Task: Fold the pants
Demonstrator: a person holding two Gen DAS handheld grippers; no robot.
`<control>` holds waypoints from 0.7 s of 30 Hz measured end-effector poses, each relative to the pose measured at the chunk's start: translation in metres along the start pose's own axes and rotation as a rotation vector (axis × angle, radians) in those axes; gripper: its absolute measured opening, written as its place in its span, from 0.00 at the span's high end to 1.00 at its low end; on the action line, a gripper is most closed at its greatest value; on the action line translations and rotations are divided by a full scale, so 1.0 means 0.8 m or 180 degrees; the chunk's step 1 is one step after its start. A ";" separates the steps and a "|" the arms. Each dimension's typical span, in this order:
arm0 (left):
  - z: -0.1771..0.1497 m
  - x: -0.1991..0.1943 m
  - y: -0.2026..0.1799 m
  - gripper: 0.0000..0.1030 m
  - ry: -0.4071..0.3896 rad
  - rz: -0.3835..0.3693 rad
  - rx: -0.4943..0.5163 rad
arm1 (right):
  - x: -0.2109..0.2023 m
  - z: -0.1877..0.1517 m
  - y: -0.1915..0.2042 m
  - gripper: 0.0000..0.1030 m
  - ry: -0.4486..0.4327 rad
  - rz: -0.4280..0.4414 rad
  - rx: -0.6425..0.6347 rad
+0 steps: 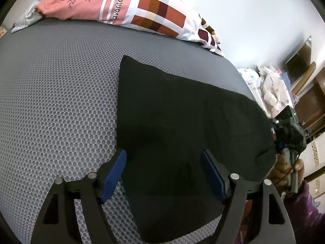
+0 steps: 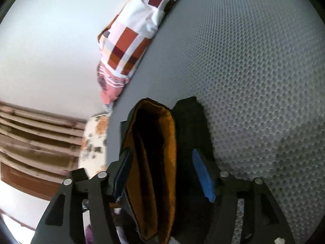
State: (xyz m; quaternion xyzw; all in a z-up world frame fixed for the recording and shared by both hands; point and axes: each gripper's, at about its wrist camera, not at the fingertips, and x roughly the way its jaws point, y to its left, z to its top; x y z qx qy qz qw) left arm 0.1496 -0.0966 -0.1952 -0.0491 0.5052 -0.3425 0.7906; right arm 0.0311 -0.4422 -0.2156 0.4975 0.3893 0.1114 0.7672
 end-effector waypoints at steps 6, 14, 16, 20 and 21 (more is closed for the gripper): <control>-0.001 0.002 -0.001 0.21 0.0019 0.0011 -0.0002 | 0.003 -0.003 -0.036 0.37 0.0150 0.0749 0.0555; -0.007 0.008 0.017 0.17 0.0089 -0.0011 -0.0197 | 0.005 -0.008 -0.027 0.18 0.0291 0.1062 0.0600; -0.007 0.007 0.016 0.17 0.0081 -0.0004 -0.0173 | 0.009 -0.011 -0.006 0.25 0.0336 0.0679 0.0286; -0.005 0.002 0.005 0.17 -0.0039 0.0130 -0.0066 | 0.027 -0.022 0.033 0.87 0.0378 -0.0281 -0.0374; -0.005 -0.007 0.000 0.17 -0.0170 0.0165 -0.0008 | 0.027 -0.025 0.038 0.88 0.0326 -0.0336 -0.0441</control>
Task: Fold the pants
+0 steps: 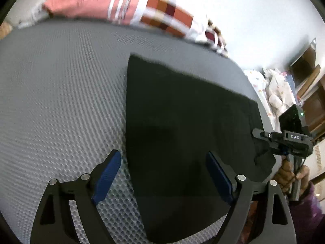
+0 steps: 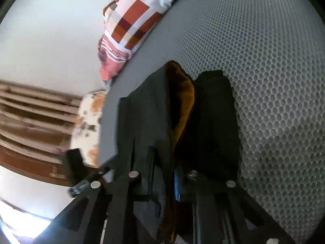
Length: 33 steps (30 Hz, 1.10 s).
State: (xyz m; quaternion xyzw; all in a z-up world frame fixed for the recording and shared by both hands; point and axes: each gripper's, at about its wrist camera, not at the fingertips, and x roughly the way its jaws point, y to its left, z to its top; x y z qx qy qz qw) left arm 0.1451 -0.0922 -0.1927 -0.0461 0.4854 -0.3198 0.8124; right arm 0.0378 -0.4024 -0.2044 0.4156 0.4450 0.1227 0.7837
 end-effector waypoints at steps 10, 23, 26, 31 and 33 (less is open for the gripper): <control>0.018 0.004 -0.061 0.17 -0.0165 0.0077 0.0646 | -0.062 -0.006 0.018 0.89 -0.0349 0.0156 -0.0118; -0.003 0.055 -0.071 0.17 0.0112 0.0258 0.0926 | -0.040 -0.010 -0.035 0.90 -0.0491 -0.0083 -0.0025; -0.006 0.060 -0.076 0.16 0.0145 0.0325 0.1027 | -0.045 -0.014 -0.038 0.87 -0.0592 -0.0069 0.0036; 0.001 0.053 -0.063 0.16 0.0135 0.0107 0.0821 | -0.097 -0.052 -0.032 0.84 -0.0994 0.0478 0.0365; 0.002 0.053 -0.062 0.16 0.0133 0.0075 0.0817 | -0.107 -0.078 -0.024 0.84 -0.0908 0.0807 0.0437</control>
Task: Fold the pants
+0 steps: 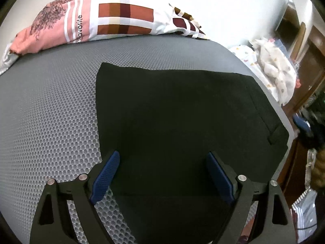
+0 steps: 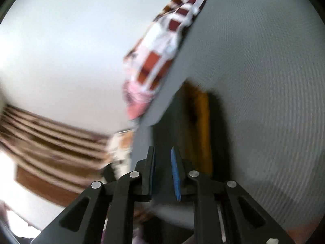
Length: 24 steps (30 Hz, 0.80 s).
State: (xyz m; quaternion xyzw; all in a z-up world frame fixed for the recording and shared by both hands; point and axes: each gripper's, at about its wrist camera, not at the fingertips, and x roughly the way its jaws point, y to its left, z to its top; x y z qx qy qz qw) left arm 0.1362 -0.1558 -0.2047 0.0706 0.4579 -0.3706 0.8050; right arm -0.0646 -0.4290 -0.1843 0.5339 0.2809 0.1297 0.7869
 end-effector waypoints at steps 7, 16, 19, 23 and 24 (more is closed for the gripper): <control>0.000 -0.002 0.000 0.15 -0.0022 -0.0037 -0.0015 | 0.003 -0.049 -0.011 0.83 0.0275 -0.0259 0.0194; -0.002 -0.004 0.002 0.14 -0.0043 -0.0079 -0.0036 | 0.004 -0.029 -0.030 0.83 0.0061 -0.0406 0.0377; -0.002 -0.004 0.002 0.14 -0.0048 -0.0076 -0.0022 | 0.009 -0.022 -0.036 0.87 -0.0018 -0.0378 0.0484; -0.002 -0.006 0.002 0.14 -0.0020 -0.0077 -0.0037 | 0.016 -0.020 -0.014 0.90 -0.0093 -0.0366 0.0427; -0.001 -0.006 0.003 0.14 -0.0012 -0.0084 -0.0046 | 0.016 -0.024 0.001 0.90 -0.0087 -0.0306 0.0361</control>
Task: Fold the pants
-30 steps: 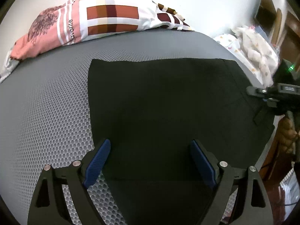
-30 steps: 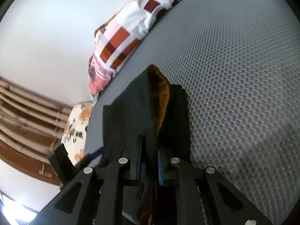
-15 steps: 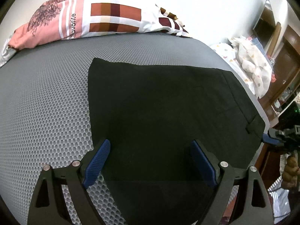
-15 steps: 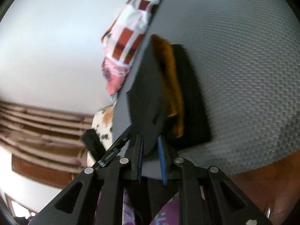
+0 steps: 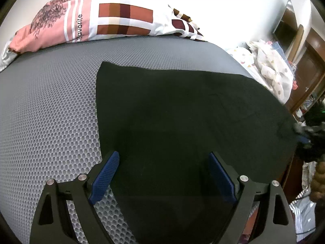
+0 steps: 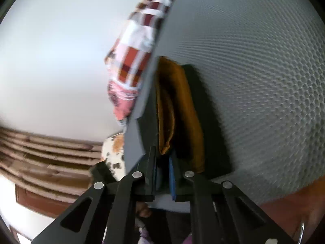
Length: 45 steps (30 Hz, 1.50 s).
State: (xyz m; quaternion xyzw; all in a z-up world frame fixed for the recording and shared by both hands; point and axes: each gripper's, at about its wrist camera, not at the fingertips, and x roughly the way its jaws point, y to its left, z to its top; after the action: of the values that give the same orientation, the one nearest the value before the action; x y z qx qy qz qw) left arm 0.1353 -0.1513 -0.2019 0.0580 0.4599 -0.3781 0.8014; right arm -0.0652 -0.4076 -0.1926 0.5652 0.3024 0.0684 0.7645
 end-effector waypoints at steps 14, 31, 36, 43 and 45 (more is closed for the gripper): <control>-0.004 0.005 -0.009 0.12 0.0043 0.0149 0.0212 | 0.014 -0.028 -0.062 0.92 0.0234 -0.0145 0.0334; -0.006 0.006 -0.009 0.10 0.0031 0.0138 0.0235 | -0.027 -0.011 -0.063 0.58 0.0109 -0.0069 0.0415; -0.006 0.006 -0.008 0.10 0.0030 0.0114 0.0211 | -0.010 -0.008 -0.059 0.56 0.0212 -0.0098 0.0413; -0.007 0.007 -0.011 0.09 0.0032 0.0150 0.0264 | 0.014 -0.002 -0.055 0.46 0.0439 -0.0007 0.0485; -0.007 0.007 -0.012 0.09 0.0032 0.0162 0.0281 | 0.023 -0.001 -0.051 0.67 0.0474 -0.0090 0.0404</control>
State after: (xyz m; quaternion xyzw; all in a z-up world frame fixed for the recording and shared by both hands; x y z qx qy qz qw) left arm 0.1265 -0.1584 -0.2072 0.1069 0.4452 -0.3771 0.8051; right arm -0.0608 -0.4128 -0.2369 0.6015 0.3700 0.0801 0.7035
